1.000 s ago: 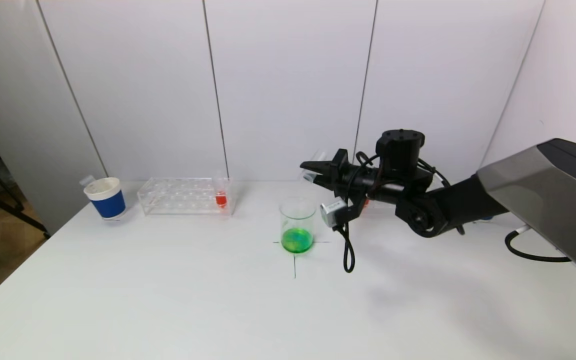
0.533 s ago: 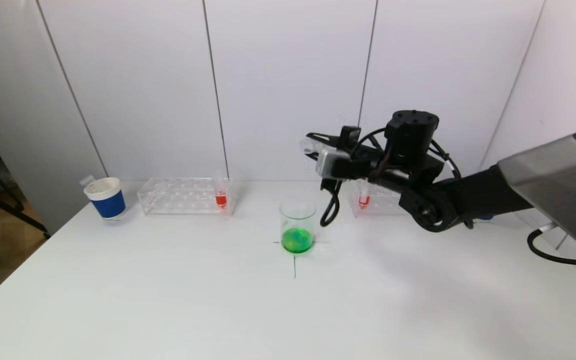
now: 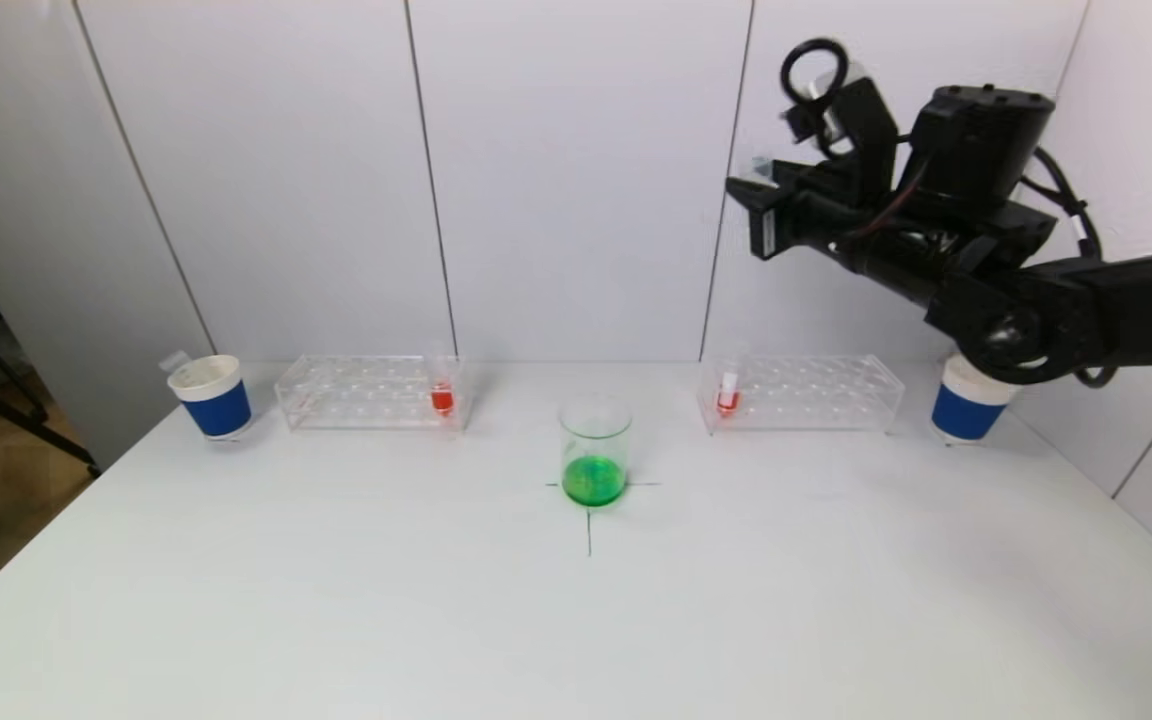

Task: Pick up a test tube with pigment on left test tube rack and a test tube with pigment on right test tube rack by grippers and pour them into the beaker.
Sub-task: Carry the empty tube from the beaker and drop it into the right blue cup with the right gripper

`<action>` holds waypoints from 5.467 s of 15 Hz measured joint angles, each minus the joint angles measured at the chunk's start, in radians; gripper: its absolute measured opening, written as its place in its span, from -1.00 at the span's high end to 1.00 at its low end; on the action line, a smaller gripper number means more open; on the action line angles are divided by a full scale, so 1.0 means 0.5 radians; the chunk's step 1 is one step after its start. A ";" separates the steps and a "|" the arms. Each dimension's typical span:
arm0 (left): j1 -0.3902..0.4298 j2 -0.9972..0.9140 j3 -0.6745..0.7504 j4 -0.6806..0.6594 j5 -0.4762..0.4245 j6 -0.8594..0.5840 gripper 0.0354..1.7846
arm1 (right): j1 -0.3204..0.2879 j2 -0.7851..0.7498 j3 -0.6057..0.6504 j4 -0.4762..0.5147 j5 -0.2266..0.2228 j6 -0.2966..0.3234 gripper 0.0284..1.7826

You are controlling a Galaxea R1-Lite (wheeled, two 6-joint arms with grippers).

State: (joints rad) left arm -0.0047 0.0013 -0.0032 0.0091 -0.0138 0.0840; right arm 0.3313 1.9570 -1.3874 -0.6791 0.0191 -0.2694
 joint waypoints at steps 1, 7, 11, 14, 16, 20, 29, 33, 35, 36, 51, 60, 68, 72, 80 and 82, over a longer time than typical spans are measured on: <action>0.000 -0.001 0.000 -0.001 0.001 0.000 -0.98 | -0.040 -0.039 -0.018 0.049 -0.109 0.098 0.48; 0.000 0.000 0.000 0.000 0.000 0.001 -0.98 | -0.302 -0.152 -0.033 0.161 -0.496 0.324 0.48; 0.000 0.001 0.000 0.000 0.000 0.000 -0.98 | -0.495 -0.169 -0.063 0.175 -0.546 0.375 0.48; 0.000 0.001 0.000 0.000 0.001 0.000 -0.98 | -0.645 -0.163 -0.101 0.258 -0.620 0.479 0.48; 0.000 0.001 0.000 0.000 0.001 0.000 -0.98 | -0.747 -0.147 -0.117 0.274 -0.621 0.546 0.48; 0.001 0.001 0.000 0.000 0.000 -0.001 -0.98 | -0.880 -0.106 -0.083 0.268 -0.614 0.652 0.48; 0.000 0.001 0.000 -0.001 0.000 0.000 -0.98 | -0.995 -0.049 0.257 -0.036 -0.560 0.661 0.48; 0.000 0.001 0.000 0.000 0.000 0.000 -0.98 | -0.997 -0.001 0.410 -0.194 -0.548 0.661 0.48; 0.000 0.001 0.000 -0.001 0.000 0.000 -0.98 | -0.997 0.031 0.486 -0.294 -0.548 0.660 0.48; 0.000 0.001 0.000 0.000 0.001 0.000 -0.98 | -0.996 0.043 0.515 -0.329 -0.548 0.660 0.48; 0.000 0.001 0.001 -0.002 0.000 -0.001 -0.98 | -1.027 0.420 0.721 -0.759 -0.551 0.656 0.48; 0.000 0.001 0.003 -0.003 0.001 0.000 -0.98 | -1.069 0.573 0.587 -0.731 -0.548 0.642 0.48; 0.000 0.001 0.003 -0.003 0.000 0.001 -0.98 | -1.067 0.581 0.670 -0.768 -0.547 0.638 0.48; 0.000 0.001 0.002 -0.003 0.000 0.001 -0.98 | -1.066 0.575 0.674 -0.767 -0.549 0.625 0.48; 0.000 0.001 0.003 -0.004 0.000 -0.001 -0.98 | -1.061 0.566 0.686 -0.775 -0.553 0.606 0.48; 0.000 0.001 0.003 -0.002 0.000 0.001 -0.98 | -1.062 0.574 0.701 -0.825 -0.554 0.580 0.48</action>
State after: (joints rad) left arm -0.0047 0.0017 -0.0019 0.0081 -0.0138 0.0845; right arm -0.1996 2.2438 -1.0370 -1.0915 -0.2579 0.0206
